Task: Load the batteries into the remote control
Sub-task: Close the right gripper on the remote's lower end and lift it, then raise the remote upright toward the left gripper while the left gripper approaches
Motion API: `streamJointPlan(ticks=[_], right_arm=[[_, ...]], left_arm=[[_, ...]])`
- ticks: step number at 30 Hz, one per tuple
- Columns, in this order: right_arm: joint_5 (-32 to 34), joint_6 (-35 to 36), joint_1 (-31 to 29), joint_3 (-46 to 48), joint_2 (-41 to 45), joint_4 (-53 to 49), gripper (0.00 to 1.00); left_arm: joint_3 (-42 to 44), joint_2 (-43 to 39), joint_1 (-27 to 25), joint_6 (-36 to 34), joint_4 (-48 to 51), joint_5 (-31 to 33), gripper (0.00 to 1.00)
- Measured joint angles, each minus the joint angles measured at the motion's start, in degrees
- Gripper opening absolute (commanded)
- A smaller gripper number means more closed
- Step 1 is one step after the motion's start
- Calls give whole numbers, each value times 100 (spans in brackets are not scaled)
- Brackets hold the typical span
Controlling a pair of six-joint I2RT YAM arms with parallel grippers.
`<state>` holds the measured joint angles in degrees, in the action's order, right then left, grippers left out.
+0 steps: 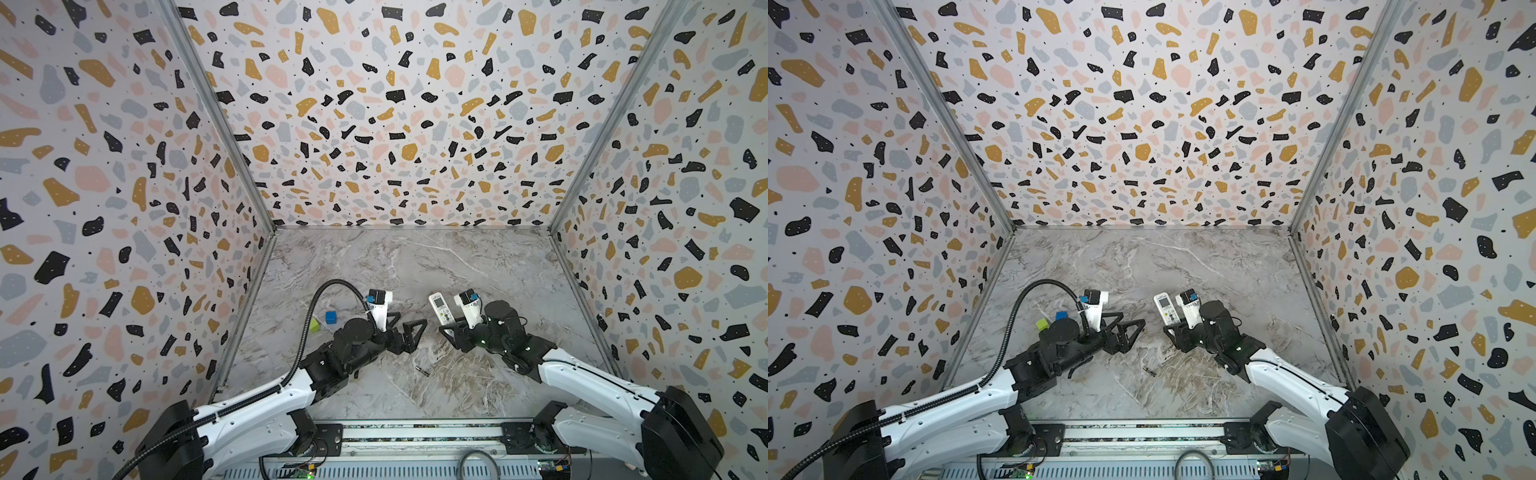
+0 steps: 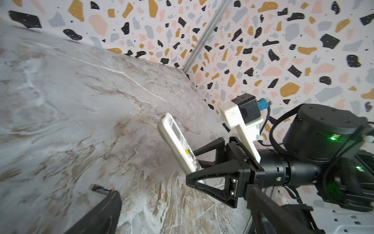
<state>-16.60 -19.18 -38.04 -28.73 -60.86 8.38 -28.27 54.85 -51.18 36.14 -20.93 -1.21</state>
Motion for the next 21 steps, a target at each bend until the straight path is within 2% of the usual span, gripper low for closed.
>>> streamJointPlan(ticks=[14,21], right_arm=[[-1668,-304,-72,326,820,1060,0],[-2280,-442,-98,437,1051,1631,0]], left_arm=[[-20,-426,0,-256,-348,-1040,100],[-22,-487,0,-282,-575,-1438,100]])
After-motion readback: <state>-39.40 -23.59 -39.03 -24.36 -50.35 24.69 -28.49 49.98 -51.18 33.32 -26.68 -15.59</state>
